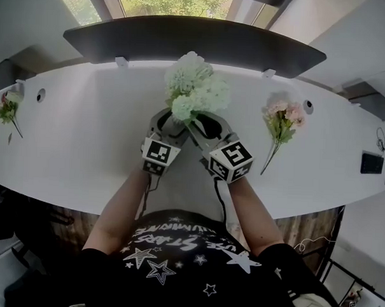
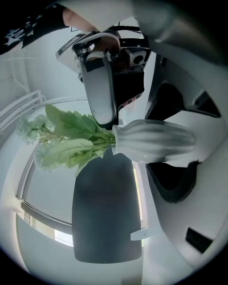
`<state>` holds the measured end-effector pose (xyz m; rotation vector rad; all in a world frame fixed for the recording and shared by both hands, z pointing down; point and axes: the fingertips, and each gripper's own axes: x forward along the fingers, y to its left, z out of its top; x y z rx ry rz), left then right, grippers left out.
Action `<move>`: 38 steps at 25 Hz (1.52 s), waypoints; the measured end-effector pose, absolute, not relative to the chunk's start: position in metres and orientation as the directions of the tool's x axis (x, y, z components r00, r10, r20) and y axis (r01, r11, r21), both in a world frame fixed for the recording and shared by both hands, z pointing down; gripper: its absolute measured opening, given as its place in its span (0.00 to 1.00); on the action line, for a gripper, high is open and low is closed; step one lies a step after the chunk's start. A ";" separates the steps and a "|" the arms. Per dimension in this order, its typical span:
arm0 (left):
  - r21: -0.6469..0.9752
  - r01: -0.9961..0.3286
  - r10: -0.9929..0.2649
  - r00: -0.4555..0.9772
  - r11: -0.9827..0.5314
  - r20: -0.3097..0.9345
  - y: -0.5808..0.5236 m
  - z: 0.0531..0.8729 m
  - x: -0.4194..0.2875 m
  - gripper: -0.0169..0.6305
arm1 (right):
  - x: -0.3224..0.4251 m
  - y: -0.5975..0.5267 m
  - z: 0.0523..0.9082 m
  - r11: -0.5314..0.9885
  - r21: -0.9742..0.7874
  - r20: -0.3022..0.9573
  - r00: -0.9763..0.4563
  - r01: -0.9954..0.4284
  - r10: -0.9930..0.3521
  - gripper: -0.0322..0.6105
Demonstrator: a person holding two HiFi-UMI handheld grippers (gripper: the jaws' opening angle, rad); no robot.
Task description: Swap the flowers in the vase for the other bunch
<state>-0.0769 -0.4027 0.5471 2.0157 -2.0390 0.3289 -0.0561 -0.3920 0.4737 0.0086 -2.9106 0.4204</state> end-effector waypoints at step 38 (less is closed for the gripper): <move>0.084 -0.988 -0.961 0.148 -0.132 0.232 -0.236 0.477 -0.107 0.12 | -0.029 -0.276 0.443 0.884 -0.272 0.189 -0.922 -0.380 -0.338 0.05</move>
